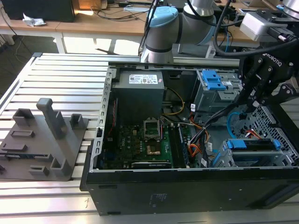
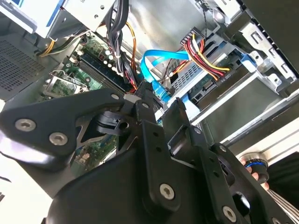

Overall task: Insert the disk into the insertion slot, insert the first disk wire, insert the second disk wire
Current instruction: 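Insert the second disk wire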

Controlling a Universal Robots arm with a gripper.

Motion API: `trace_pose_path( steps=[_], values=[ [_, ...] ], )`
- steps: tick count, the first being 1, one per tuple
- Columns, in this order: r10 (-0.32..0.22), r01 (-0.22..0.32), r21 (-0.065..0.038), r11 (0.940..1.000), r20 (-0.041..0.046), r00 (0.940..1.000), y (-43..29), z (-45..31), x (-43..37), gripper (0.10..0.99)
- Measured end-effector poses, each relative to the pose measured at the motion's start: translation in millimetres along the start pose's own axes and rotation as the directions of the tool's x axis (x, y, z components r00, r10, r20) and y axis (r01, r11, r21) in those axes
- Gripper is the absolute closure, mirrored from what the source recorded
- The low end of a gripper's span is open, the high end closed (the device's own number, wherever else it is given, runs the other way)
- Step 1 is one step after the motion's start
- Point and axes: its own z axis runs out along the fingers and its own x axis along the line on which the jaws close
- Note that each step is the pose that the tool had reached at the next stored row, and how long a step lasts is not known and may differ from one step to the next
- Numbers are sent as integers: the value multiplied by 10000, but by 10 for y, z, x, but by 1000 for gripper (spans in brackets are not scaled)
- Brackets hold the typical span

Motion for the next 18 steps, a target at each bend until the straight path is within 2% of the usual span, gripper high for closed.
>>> trace_pose_path(
  steps=[4, 6, 8, 10, 16, 18],
  values=[
    [-160, 160, -5, 9999, -28, 9999, -2, 39, 0, 725],
    [-272, 272, -21, 9996, -102, 9996, -3, 53, 0, 725],
    [-281, 278, -72, 9996, -335, 9990, -3, 56, 1, 725],
    [-274, 269, -108, 9996, -499, 9984, -4, 74, 1, 725],
    [-273, 268, -110, 9996, -506, 9983, -10, 170, 2, 725],
    [-271, 264, -122, 9996, -562, 9981, -10, 180, 2, 725]
  ],
)
